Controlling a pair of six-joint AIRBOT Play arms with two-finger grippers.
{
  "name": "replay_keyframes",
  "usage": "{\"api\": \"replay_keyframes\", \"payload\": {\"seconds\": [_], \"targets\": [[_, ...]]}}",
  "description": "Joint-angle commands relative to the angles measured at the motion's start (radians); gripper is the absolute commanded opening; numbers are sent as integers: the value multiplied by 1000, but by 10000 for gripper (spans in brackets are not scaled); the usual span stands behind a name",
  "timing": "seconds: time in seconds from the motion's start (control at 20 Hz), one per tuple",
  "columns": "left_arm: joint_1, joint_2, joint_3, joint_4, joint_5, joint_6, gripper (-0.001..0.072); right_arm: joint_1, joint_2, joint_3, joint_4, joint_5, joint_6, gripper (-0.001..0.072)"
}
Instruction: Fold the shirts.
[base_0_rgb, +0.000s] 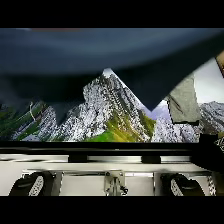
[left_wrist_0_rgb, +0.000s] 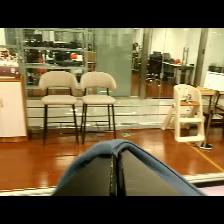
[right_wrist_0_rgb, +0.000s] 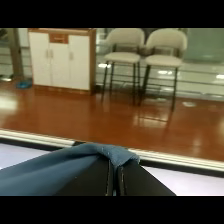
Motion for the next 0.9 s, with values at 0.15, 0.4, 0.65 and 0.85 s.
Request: {"api": "replay_keyframes", "payload": {"seconds": [0.15, 0.4, 0.65, 0.85], "targets": [[2, 54, 12, 148, -164, -88, 32, 1, 71, 17, -164, -239, 93, 68], [2, -37, -142, 155, -280, 18, 32, 1, -131, -3, -167, -599, 112, 68], [0, -275, -378, 149, -289, 35, 32, 2, -421, -237, -154, -493, 112, 68], [-44, -607, -389, 85, -140, 36, 32, 2, -725, -275, -1, -183, 111, 68]]}}
